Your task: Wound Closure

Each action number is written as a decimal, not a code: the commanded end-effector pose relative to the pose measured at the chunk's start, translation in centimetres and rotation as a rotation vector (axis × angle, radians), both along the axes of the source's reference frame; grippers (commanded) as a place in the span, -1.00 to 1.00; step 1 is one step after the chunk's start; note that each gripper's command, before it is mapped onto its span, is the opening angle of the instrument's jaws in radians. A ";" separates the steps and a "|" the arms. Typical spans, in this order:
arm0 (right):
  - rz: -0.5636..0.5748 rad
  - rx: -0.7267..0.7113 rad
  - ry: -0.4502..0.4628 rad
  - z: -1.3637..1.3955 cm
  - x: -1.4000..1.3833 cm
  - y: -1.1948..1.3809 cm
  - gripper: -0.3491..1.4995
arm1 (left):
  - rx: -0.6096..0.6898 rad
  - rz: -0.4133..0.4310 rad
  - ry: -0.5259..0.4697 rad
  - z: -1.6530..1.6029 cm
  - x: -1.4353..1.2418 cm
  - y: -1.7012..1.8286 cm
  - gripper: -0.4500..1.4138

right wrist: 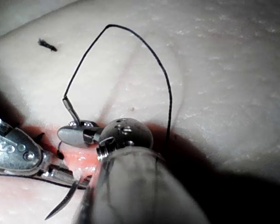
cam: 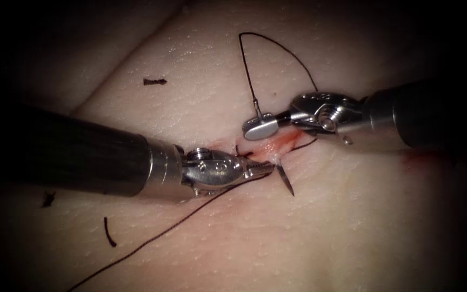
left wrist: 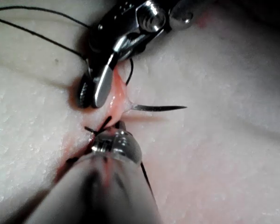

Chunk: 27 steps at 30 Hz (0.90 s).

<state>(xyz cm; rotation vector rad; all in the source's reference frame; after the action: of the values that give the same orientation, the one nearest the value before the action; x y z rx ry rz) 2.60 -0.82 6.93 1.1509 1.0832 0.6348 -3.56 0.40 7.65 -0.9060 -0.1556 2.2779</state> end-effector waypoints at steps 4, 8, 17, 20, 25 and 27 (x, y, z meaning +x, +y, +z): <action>0.011 0.004 -0.007 -0.01 0.08 -0.04 -1.00 | -0.008 0.012 0.002 0.02 -0.05 -0.08 -0.26; 0.035 -0.041 -0.019 0.01 0.08 0.09 0.45 | -0.029 0.043 0.010 -0.09 -0.05 -0.16 -0.24; 0.091 -0.068 -0.008 0.08 -0.09 0.49 0.80 | -0.210 0.108 -0.009 -0.65 -0.16 -0.19 -0.03; 0.112 -0.059 0.006 0.06 -0.13 0.51 0.80 | -0.327 0.137 0.026 -0.80 -0.22 -0.14 0.03; 0.110 -0.059 0.007 0.05 -0.14 0.49 0.80 | -0.399 0.146 0.057 -0.81 -0.25 -0.09 -0.01; 0.110 -0.058 0.007 0.04 -0.15 0.49 0.80 | -0.426 0.169 0.083 -0.74 -0.25 -0.08 0.01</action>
<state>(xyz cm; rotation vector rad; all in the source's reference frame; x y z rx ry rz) 2.38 -0.28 6.92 1.0469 1.1696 0.6827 -3.75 0.36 6.88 -1.0352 0.3284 2.5627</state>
